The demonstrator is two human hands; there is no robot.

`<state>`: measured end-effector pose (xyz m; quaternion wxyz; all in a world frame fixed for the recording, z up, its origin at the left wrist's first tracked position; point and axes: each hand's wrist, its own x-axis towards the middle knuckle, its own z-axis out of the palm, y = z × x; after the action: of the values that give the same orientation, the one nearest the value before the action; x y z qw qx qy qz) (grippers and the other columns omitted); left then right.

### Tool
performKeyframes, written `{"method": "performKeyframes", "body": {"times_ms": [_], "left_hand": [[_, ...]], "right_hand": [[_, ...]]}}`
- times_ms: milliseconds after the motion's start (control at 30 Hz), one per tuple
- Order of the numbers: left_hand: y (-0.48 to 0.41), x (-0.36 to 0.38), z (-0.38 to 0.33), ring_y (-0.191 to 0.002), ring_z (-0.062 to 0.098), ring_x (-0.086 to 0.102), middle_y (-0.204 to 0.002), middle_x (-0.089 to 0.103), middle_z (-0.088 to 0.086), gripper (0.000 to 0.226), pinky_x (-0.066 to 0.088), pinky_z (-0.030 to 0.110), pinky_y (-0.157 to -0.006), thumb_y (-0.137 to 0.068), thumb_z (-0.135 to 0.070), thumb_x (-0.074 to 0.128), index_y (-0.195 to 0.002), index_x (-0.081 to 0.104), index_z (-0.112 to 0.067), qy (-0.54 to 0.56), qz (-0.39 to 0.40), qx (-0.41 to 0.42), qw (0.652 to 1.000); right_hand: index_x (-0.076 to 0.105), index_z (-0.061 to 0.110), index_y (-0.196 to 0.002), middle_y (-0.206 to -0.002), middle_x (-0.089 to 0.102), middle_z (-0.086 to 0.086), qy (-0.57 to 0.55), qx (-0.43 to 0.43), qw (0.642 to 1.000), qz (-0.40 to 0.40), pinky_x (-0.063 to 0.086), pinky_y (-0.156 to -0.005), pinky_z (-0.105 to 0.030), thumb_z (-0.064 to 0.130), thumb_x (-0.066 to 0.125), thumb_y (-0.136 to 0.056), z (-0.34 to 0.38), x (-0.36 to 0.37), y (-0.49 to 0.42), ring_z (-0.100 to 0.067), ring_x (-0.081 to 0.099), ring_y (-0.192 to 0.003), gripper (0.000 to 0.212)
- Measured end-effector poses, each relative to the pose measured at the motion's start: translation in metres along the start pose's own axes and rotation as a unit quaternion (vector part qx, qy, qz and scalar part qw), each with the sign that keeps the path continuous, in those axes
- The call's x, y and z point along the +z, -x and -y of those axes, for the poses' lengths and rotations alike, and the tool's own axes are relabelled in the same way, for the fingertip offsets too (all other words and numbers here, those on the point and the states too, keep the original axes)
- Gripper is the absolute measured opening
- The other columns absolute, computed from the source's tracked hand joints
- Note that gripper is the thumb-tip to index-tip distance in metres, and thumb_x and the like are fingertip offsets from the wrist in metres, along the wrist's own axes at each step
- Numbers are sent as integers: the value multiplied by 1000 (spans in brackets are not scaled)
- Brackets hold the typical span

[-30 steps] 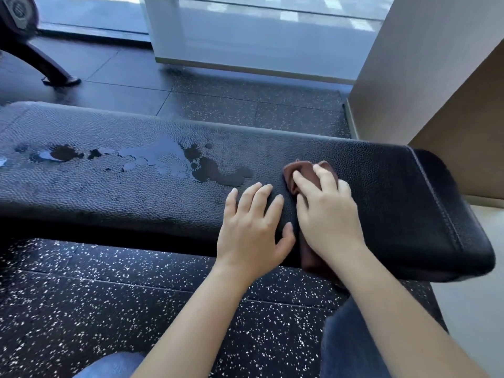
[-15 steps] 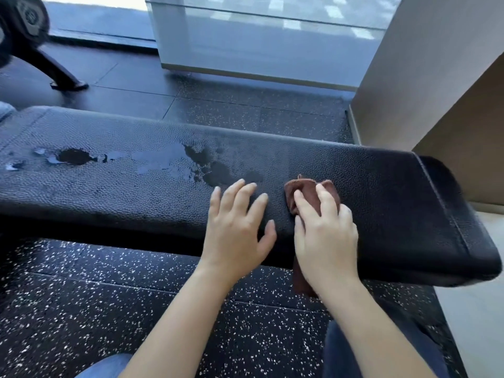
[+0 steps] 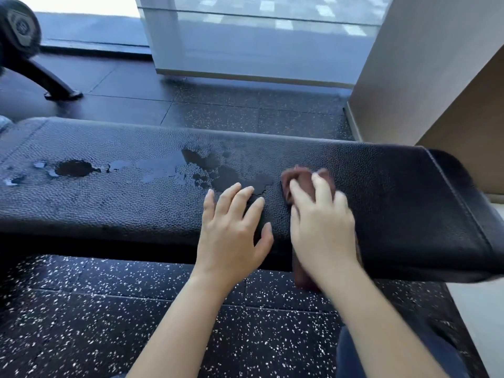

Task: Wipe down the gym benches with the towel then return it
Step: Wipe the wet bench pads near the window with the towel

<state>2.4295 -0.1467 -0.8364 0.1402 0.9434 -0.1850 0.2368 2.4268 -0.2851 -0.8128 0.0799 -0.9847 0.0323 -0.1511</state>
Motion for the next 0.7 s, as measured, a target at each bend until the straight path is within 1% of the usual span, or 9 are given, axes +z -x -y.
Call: {"method": "performKeyframes", "body": {"times_ms": [67, 200, 333, 400, 467, 533, 600, 633, 700], "left_hand": [[-1, 2, 1, -113, 33, 56, -114, 64, 13, 41, 34, 59, -99, -81, -33, 46, -103, 69, -7, 2, 3, -3, 1000], [-1, 3, 3, -113, 30, 56, -114, 64, 12, 42, 35, 57, -99, -80, -34, 46, -103, 69, -7, 21, 7, -6, 1000], [-1, 3, 4, -112, 29, 57, -112, 65, 11, 42, 35, 54, -100, -80, -34, 46, -102, 69, -7, 29, 6, -4, 1000], [-2, 3, 3, -111, 29, 57, -112, 65, 12, 42, 35, 54, -100, -80, -33, 46, -102, 69, -7, 27, 4, -2, 1000], [-1, 3, 2, -111, 30, 58, -111, 65, 12, 41, 36, 54, -99, -80, -32, 46, -101, 69, -6, 24, 1, 3, 1000], [-1, 4, 2, -111, 29, 57, -111, 65, 11, 40, 37, 54, -99, -80, -32, 46, -100, 70, -7, 22, -2, 4, 1000], [-2, 5, 2, -111, 29, 57, -110, 66, 11, 40, 37, 53, -99, -79, -32, 47, -100, 70, -7, 18, -6, 2, 1000], [-1, 5, 2, -111, 30, 57, -110, 66, 11, 40, 37, 53, -100, -79, -32, 47, -100, 70, -7, 17, -5, 0, 1000], [-1, 3, 1, -112, 30, 57, -111, 66, 12, 40, 37, 55, -99, -79, -32, 47, -100, 70, -6, 19, 0, -2, 1000]], "right_hand": [[61, 20, -120, -130, 52, -18, -17, 10, 1000, -13, 48, -74, -46, 17, 65, -80, 6, -2, 17, -41, 54, -92, 40], [44, 26, -133, -143, 33, -12, 1, 22, 999, 32, 34, -97, -44, 21, 41, -93, 2, 12, -60, -38, 37, -116, 41], [44, 18, -129, -140, 31, -15, 8, 87, 989, 116, 26, -103, -44, 16, 33, -94, 8, 19, -135, -39, 31, -121, 37], [41, 20, -132, -142, 29, -14, 20, 79, 991, 109, 28, -102, -44, 18, 33, -95, 11, 18, -121, -39, 32, -121, 38], [39, 25, -136, -144, 30, -13, 26, 44, 997, 62, 33, -98, -44, 21, 39, -94, 9, 14, -72, -38, 37, -117, 42], [50, 24, -131, -139, 41, -15, 8, 9, 1000, 13, 44, -86, -45, 20, 56, -85, 8, 2, -13, -39, 48, -104, 46], [62, 19, -119, -127, 54, -19, -13, 6, 1000, -4, 50, -71, -46, 16, 70, -74, 11, -5, 21, -40, 56, -90, 45], [63, 18, -118, -125, 56, -19, -6, 10, 1000, -9, 50, -70, -47, 16, 70, -74, 11, -3, 21, -41, 56, -89, 45], [55, 22, -127, -135, 46, -17, 20, 6, 1000, 7, 45, -82, -47, 20, 59, -83, 15, 3, -9, -41, 49, -102, 43]]}}
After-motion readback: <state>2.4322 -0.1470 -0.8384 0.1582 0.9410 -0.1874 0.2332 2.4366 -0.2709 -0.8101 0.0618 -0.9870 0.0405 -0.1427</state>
